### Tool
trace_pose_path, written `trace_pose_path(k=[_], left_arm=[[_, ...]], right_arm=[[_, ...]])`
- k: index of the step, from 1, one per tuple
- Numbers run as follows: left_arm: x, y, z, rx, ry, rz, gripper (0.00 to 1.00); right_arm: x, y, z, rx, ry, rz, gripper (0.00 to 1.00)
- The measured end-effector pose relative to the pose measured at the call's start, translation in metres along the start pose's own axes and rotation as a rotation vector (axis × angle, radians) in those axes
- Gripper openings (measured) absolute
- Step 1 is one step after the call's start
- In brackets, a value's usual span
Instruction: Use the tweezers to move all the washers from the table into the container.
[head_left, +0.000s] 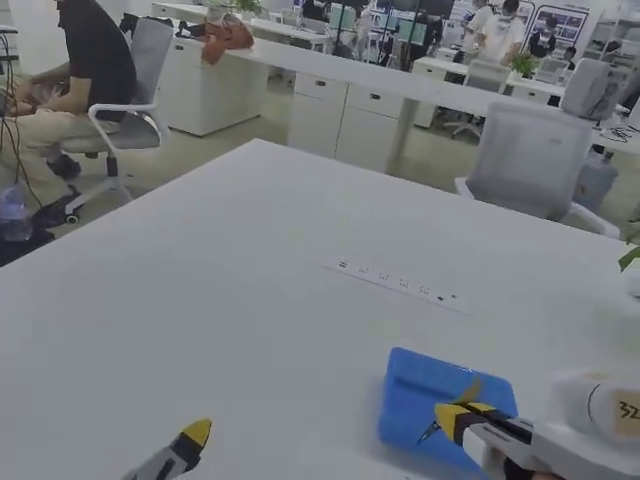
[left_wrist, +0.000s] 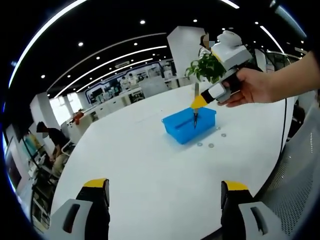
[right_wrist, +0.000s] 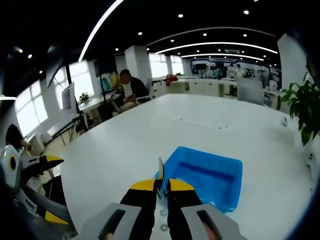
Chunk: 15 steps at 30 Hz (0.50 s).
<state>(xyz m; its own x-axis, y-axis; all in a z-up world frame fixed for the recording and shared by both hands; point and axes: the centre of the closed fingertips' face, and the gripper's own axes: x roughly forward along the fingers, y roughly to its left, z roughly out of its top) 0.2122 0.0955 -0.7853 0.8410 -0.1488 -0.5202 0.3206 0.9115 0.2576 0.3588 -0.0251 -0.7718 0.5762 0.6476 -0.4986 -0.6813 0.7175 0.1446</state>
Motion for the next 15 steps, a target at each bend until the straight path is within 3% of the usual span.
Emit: trace_pose_path(k=[15], left_arm=[[0.001, -0.002, -0.003, 0.009, 0.016, -0.012, 0.95]], right_arm=[[0.015, -0.003, -0.031, 0.017, 0.074, -0.021, 0.04]])
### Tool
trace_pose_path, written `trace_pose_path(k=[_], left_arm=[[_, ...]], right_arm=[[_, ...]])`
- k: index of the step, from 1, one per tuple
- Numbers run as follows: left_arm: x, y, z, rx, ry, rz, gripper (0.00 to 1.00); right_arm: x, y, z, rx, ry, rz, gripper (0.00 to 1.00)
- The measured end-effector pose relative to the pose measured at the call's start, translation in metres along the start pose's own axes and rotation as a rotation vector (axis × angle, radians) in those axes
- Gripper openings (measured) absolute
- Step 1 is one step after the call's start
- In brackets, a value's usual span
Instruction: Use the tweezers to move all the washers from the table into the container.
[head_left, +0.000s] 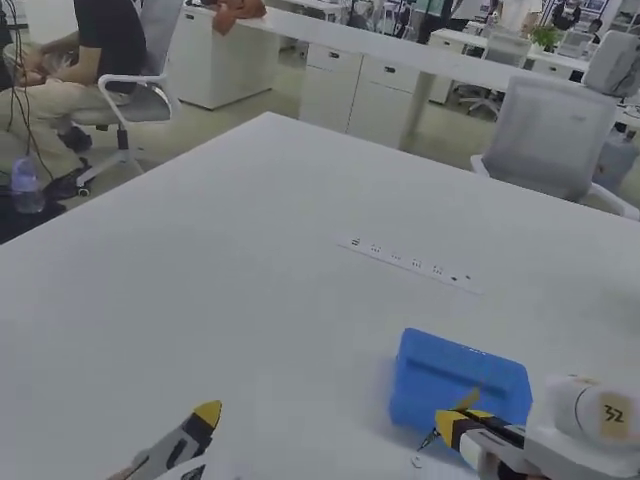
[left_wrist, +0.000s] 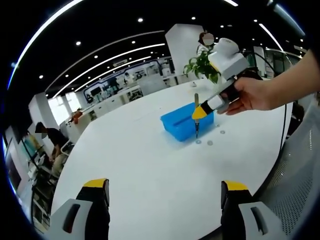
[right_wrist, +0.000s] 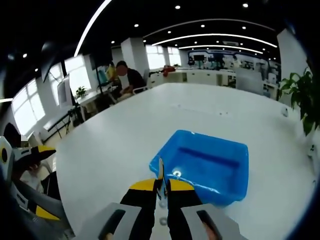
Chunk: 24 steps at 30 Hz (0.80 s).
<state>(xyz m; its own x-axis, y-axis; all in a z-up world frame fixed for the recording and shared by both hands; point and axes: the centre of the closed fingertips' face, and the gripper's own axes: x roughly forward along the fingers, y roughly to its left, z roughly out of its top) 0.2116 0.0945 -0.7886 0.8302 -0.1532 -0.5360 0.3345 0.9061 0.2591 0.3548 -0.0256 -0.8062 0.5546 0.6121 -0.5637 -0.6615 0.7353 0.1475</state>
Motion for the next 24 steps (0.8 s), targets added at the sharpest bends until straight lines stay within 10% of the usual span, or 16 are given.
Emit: trace_pose_path(k=[24], left_arm=[[0.001, 0.001, -0.004, 0.01, 0.018, 0.006, 0.94]], right_arm=[[0.004, -0.007, -0.012, 0.025, 0.015, -0.015, 0.04]])
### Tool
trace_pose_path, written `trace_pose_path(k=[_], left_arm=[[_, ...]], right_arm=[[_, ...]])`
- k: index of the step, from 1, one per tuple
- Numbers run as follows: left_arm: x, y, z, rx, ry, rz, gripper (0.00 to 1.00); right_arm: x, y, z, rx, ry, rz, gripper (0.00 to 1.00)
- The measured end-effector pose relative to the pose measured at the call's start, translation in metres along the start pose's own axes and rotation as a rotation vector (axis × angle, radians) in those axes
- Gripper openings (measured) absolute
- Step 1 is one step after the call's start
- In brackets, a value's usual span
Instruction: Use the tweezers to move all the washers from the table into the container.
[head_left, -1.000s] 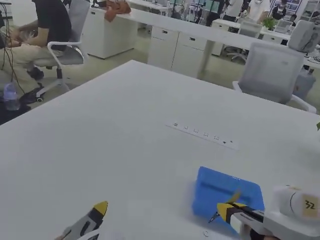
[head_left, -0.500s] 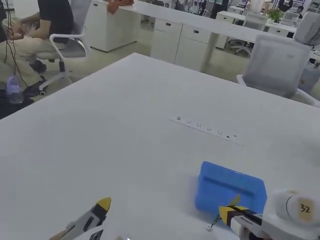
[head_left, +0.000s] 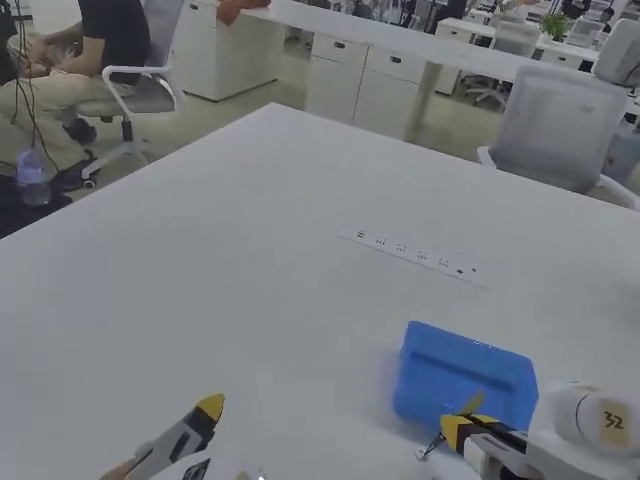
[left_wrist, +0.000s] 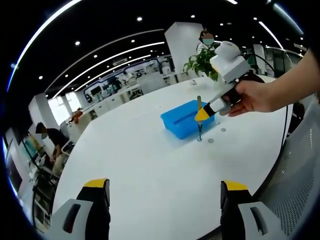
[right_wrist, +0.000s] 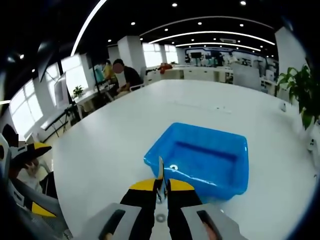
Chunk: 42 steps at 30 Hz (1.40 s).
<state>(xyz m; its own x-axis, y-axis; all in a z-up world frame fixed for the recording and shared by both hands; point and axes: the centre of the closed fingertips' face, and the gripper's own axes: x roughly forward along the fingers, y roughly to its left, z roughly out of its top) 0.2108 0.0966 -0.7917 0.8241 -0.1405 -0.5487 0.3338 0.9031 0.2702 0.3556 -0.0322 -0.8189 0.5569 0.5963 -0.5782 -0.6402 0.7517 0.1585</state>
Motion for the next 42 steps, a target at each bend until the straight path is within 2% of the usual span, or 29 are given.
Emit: trace_pose_path(k=[14, 22, 28, 35, 42], left_arm=[[0.0, -0.002, 0.0, -0.004, 0.001, -0.007, 0.95], [0.001, -0.002, -0.001, -0.002, 0.003, -0.01, 0.95], [0.001, -0.002, -0.001, 0.0, 0.003, -0.01, 0.94], [0.0, -0.001, 0.0, -0.002, 0.001, -0.005, 0.94], [0.0, 0.0, 0.001, -0.002, -0.003, 0.0, 0.94]], right_arm=[[0.003, 0.001, 0.001, -0.014, -0.006, -0.004, 0.04], [-0.001, 0.002, -0.006, -0.028, -0.023, -0.012, 0.03], [-0.003, 0.0, -0.009, -0.033, -0.004, -0.011, 0.02], [-0.002, -0.001, -0.007, -0.031, 0.021, -0.003, 0.02], [-0.015, 0.002, 0.002, -0.025, 0.002, 0.013, 0.02]])
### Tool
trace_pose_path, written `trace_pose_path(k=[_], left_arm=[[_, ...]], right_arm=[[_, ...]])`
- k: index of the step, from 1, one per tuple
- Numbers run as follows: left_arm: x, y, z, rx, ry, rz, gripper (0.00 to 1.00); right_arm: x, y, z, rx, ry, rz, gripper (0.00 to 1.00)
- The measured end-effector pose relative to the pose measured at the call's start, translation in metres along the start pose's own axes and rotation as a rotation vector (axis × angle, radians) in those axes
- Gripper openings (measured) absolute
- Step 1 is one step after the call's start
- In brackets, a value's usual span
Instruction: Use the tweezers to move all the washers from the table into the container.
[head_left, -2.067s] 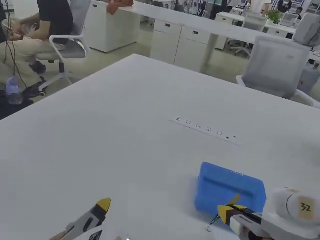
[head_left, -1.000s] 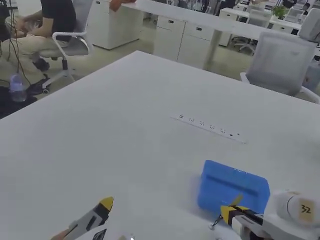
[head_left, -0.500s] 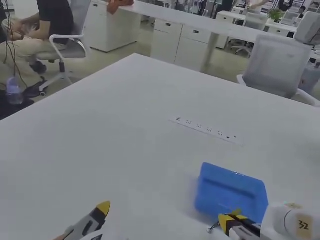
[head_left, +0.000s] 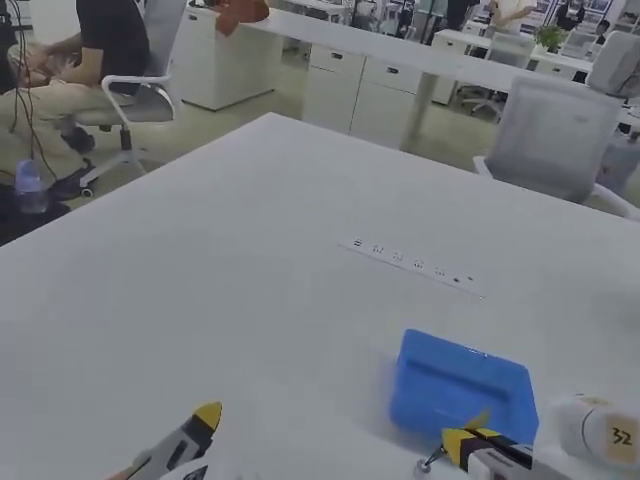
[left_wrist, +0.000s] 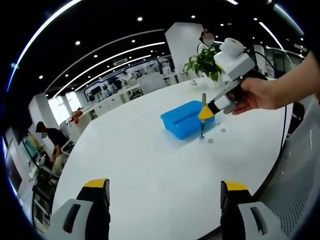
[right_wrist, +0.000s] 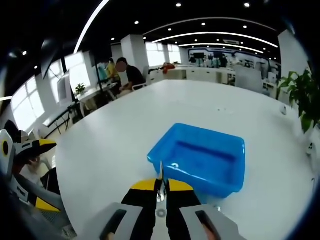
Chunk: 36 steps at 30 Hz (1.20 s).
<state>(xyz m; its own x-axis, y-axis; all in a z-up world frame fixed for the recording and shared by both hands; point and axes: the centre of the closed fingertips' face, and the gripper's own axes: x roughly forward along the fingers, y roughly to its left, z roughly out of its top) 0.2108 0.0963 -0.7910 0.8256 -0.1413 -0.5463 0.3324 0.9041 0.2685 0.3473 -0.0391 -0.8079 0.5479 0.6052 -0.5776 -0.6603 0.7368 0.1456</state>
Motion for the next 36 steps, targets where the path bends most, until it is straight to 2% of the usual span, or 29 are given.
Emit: trace_pose_path(k=[11, 17, 20, 36], left_arm=[[0.0, -0.001, 0.0, 0.01, 0.003, -0.001, 0.94], [-0.002, 0.001, 0.004, -0.01, -0.022, 0.002, 0.94], [0.0, -0.001, 0.001, -0.005, -0.006, -0.002, 0.94], [-0.001, -0.002, 0.003, -0.02, -0.015, -0.016, 0.92]], right_arm=[[-0.02, 0.0, 0.029, -0.007, -0.039, 0.004, 0.02], [-0.026, 0.001, 0.043, -0.03, -0.058, 0.015, 0.02], [-0.027, 0.0, 0.047, -0.044, -0.062, 0.015, 0.02], [-0.022, -0.009, 0.063, -0.053, -0.065, 0.017, 0.02]])
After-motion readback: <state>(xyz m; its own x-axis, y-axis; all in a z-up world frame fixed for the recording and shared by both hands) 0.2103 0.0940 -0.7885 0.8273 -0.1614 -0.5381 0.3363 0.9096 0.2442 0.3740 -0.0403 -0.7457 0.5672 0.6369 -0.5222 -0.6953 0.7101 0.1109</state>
